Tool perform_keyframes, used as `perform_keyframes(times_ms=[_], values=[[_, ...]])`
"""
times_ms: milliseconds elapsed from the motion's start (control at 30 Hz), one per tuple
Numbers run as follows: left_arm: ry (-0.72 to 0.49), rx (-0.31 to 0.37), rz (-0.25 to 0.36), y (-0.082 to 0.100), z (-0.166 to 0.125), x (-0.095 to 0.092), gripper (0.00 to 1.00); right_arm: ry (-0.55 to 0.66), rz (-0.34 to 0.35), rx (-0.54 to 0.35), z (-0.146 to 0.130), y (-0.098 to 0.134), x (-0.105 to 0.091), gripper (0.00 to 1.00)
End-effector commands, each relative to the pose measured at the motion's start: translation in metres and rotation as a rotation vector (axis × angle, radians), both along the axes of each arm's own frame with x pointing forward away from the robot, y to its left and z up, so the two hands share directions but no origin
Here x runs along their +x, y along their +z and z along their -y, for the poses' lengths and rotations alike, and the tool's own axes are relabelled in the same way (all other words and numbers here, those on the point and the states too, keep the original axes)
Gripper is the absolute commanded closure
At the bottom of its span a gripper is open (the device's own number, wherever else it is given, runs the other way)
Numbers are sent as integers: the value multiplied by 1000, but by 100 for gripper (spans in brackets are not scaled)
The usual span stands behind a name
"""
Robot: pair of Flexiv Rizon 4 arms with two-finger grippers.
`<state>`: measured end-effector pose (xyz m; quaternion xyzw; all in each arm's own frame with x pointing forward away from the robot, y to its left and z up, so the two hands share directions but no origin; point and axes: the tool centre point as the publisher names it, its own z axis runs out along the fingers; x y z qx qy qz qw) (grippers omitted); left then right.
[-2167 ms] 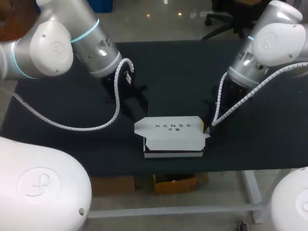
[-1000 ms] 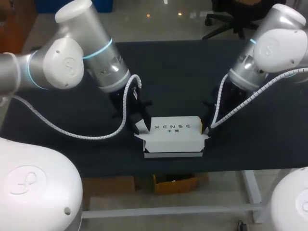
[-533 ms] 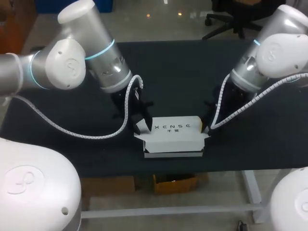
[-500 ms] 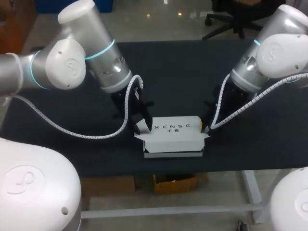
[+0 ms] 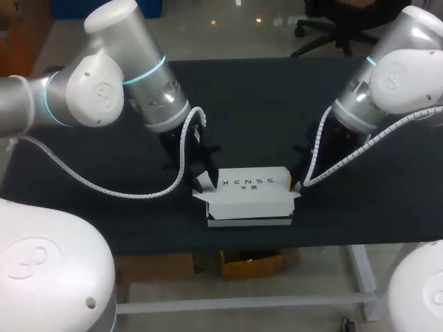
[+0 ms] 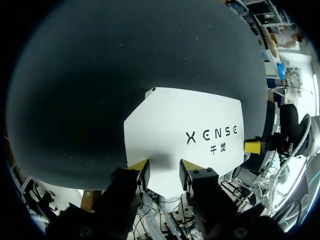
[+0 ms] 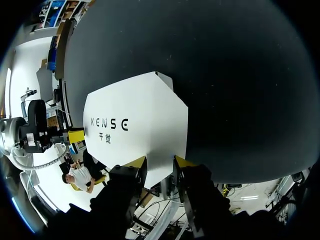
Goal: Assemble the packaging by folding the flat box into shape, placing the metal phone stand inside, and closing the box properly
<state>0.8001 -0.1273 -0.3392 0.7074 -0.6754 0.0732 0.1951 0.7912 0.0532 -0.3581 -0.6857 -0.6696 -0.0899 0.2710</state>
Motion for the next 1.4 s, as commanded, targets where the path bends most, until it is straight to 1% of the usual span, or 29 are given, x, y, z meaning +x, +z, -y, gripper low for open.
perform_keyframes(times_ms=[33,100,200,233,333,367,433,467,500,600,700,767,867,967,1033,1267,1400], values=[[0,7,-1,0,2,1,62,0,0,1,0,0,0,67],[0,7,-1,0,2,1,59,0,0,1,0,0,0,69],[0,7,-1,0,2,1,56,0,0,1,0,0,0,67],[0,7,-1,0,2,1,56,0,0,1,0,0,0,65],[0,7,-1,0,2,1,56,0,0,1,0,0,0,65],[0,7,-1,0,2,1,56,0,0,1,0,0,0,65],[0,7,-1,0,2,1,56,0,0,1,0,0,0,71],[0,7,-1,0,2,1,55,0,0,1,0,0,0,71],[0,7,-1,0,2,1,55,0,0,1,0,0,0,71],[0,7,-1,0,2,1,56,0,0,1,0,0,0,65],[0,7,-1,0,2,1,56,0,0,1,0,0,0,67],[0,7,-1,0,2,1,59,0,0,1,0,0,0,72],[0,7,-1,0,2,1,62,0,0,1,0,0,0,75],[0,6,0,-1,2,0,61,0,0,1,0,0,0,77],[4,9,5,0,1,0,59,-4,0,2,0,0,-1,78],[2,16,17,-1,2,-2,55,-11,0,12,0,2,2,68],[1,20,18,-2,2,-3,55,-15,5,21,-1,4,1,68]])
